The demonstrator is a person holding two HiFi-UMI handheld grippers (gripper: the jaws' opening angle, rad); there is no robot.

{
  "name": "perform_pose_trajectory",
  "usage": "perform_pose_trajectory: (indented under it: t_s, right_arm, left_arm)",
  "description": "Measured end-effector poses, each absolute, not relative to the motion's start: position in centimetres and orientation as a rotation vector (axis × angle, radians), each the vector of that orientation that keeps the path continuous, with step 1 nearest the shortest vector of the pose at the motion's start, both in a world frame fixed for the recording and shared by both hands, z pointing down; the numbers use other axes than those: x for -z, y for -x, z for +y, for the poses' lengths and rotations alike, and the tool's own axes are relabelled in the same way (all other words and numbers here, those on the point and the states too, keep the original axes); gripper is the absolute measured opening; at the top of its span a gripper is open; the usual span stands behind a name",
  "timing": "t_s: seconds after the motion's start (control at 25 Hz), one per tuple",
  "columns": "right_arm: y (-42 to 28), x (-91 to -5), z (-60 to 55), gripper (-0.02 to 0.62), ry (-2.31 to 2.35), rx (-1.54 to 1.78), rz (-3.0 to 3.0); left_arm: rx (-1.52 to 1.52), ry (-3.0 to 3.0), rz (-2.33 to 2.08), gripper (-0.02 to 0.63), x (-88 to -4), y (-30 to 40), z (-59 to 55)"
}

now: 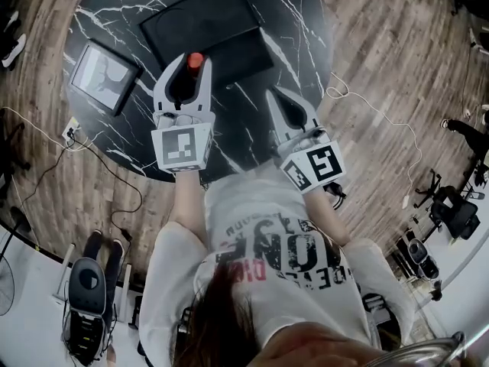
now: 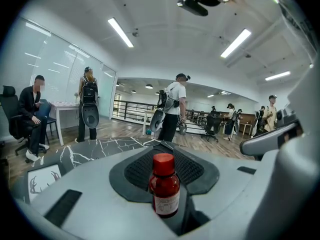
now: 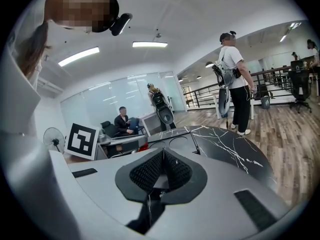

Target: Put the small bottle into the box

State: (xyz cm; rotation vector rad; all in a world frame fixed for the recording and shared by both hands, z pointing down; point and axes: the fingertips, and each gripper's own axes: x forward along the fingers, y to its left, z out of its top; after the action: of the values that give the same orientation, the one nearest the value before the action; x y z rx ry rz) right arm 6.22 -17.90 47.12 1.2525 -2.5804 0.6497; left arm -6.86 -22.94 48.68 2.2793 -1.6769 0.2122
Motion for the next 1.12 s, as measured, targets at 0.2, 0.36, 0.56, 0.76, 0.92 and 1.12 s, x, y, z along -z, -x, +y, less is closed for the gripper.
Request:
perform_pose_trajectory:
  t_s: [0.2, 0.36, 0.56, 0.76, 0.92, 1.12]
  right_arm:
    - [-6.2, -47.6, -18.1, 0.002, -1.256, -0.660, -2.569]
    - [-6.3, -47.9, -18.3, 0.002, -1.254, -0.669, -2.564]
    - [-6.3, -48.3, -18.4, 0.002, -1.251, -0.680, -2.552]
    - [-6.3, -48.7, -18.6, 0.002, -1.248, -0.688, -2.546]
    - [-6.2, -48.7, -18.7, 0.002, -1.244, -0.689, -2.543]
    - [-6.2, -49.1, -18.7, 0.002, -1.243, -0.691, -2.536]
  left_arm:
    - [-0.218, -2.274, -1.664, 0.126, -49.4, 6.7, -23.2]
    - [-0.226, -2.271, -1.659, 0.126, -49.8, 6.4, -23.6]
    - [-0.245, -2.270, -1.652, 0.126, -50.3, 6.2, -23.9]
    - [-0.246, -2.266, -1.644, 0.126, -51.0, 5.9, -24.2]
    - [-0.268, -2.256, -1.634, 0.126, -51.8, 5.9, -24.2]
    - [-0.273, -2.255, -1.627, 0.126, -52.4, 5.8, -24.2]
